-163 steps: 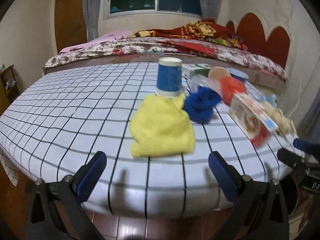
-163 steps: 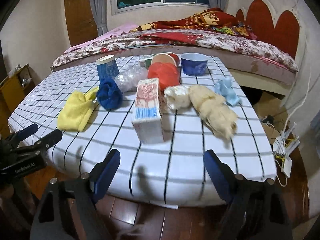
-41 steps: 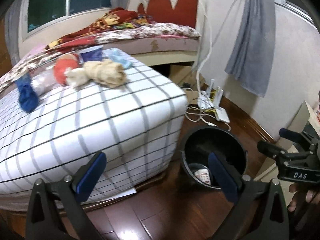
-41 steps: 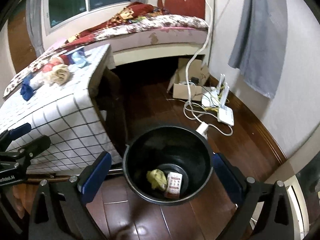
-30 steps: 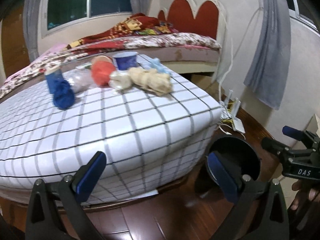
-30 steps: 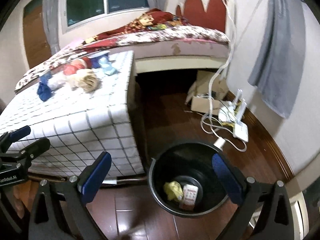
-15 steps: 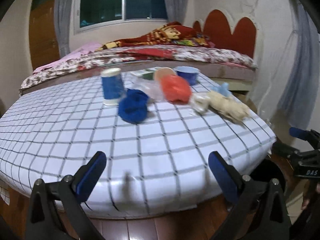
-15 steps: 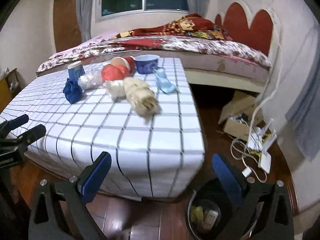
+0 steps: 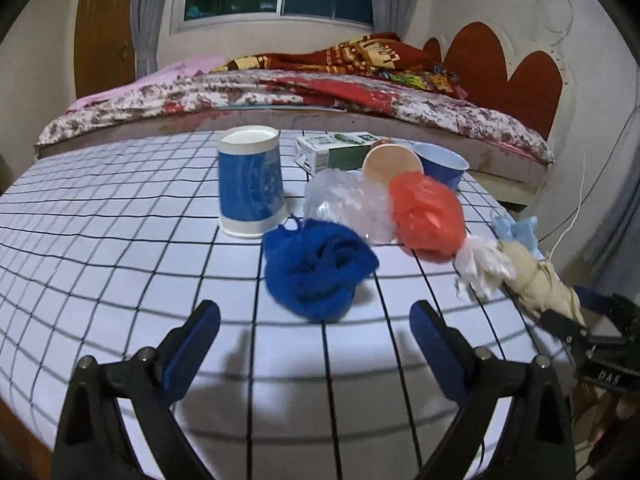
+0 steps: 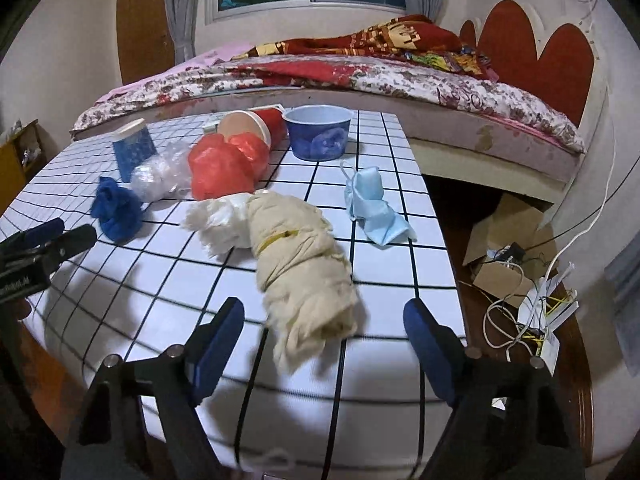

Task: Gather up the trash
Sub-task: 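Grasp the blue sock with the left tool while the right tool grasps the beige cloth bundle, then carry both items over the bin and open both tools to drop them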

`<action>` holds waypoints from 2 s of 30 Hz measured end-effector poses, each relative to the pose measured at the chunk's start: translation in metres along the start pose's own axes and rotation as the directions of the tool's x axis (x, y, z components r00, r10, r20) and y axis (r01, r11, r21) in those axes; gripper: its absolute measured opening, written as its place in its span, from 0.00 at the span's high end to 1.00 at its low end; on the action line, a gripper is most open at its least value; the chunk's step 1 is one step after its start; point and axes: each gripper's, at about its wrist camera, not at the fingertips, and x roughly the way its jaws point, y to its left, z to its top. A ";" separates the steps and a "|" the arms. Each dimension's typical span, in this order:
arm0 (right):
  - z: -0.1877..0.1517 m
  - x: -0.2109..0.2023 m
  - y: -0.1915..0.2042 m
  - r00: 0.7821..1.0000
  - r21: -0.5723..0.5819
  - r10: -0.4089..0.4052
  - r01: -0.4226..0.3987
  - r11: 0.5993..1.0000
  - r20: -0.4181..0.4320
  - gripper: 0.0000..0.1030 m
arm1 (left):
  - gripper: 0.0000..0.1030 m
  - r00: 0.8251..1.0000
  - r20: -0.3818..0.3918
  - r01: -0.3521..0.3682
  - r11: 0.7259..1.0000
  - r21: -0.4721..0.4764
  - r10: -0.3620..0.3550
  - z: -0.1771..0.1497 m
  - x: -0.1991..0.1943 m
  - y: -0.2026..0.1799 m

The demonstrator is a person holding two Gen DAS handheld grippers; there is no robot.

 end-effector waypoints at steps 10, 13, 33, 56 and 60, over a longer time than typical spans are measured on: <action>0.010 0.021 -0.001 0.999 -0.001 0.029 -0.029 1.000 -0.030 0.44 | 0.36 0.994 -0.106 -0.003 0.999 -0.033 0.000 0.017 0.040 0.005; 0.012 0.024 -0.001 0.998 0.002 0.043 -0.043 0.999 -0.038 0.59 | 0.48 0.994 -0.108 0.014 0.999 -0.038 -0.018 0.015 0.040 0.009; -0.010 -0.044 -0.007 0.994 0.034 0.058 -0.062 0.998 0.091 0.75 | 0.51 0.997 0.071 0.034 0.997 0.069 -0.039 -0.017 -0.054 -0.008; -0.050 -0.131 -0.022 0.980 0.102 0.006 -0.027 0.994 0.200 0.75 | 0.51 0.988 0.105 0.100 0.983 0.157 -0.117 -0.046 -0.102 -0.064; -0.058 -0.143 -0.033 0.978 0.126 -0.018 -0.009 0.992 0.210 0.75 | 0.51 0.984 0.106 0.122 0.977 0.177 -0.142 -0.049 -0.108 -0.076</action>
